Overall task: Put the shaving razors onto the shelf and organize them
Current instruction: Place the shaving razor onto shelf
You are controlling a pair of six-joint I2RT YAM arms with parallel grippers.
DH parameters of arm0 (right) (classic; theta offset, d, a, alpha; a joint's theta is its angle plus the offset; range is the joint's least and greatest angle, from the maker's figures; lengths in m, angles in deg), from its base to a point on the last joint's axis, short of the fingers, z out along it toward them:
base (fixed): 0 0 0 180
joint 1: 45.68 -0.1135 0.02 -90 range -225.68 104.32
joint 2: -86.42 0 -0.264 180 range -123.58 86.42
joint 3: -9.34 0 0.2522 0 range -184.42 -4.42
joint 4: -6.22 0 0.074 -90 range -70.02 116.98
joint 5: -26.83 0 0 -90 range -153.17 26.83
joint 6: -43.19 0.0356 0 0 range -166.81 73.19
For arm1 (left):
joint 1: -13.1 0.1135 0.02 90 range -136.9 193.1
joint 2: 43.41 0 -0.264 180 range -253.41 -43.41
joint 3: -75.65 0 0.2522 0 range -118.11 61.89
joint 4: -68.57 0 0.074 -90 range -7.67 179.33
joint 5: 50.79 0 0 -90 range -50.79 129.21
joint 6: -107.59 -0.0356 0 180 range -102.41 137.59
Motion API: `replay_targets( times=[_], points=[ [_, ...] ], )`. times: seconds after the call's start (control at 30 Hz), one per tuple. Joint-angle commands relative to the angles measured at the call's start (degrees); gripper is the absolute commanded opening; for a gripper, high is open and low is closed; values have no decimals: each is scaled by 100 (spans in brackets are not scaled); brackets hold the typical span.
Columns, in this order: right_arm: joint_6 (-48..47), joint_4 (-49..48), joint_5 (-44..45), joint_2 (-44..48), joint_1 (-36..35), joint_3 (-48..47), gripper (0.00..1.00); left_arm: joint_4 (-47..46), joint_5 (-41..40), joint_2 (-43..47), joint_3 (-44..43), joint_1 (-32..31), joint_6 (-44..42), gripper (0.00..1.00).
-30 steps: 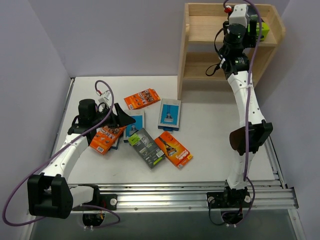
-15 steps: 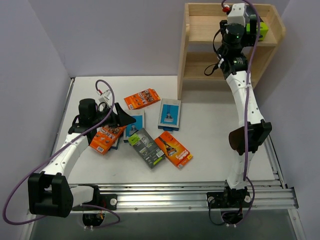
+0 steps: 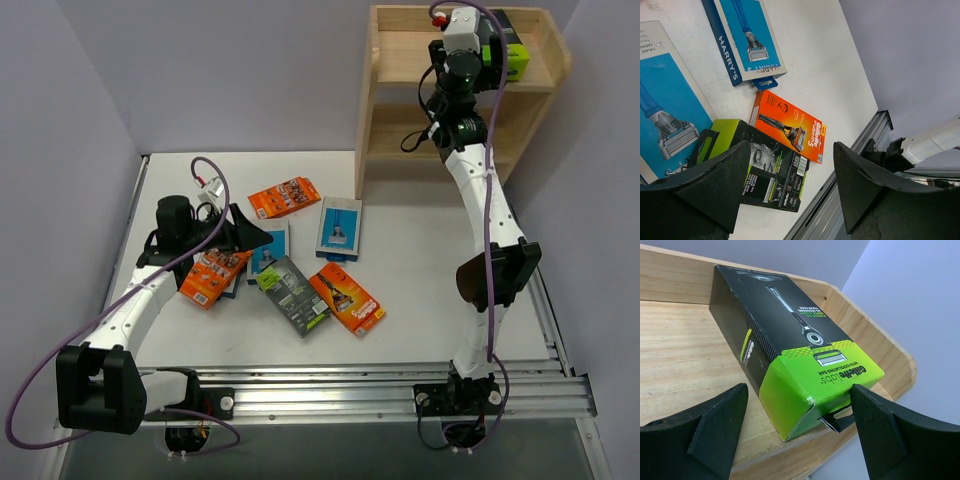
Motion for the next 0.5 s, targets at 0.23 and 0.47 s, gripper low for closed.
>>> replay_targets(
  times=[0.23, 0.47],
  points=[
    [-579, -1276, -259, 360, -248, 504, 77, -660, 236, 19, 26, -5, 59, 76],
    [-492, -1628, -293, 695, -302, 875, 75, -748, 341, -139, 26, -14, 156, 76]
  ],
)
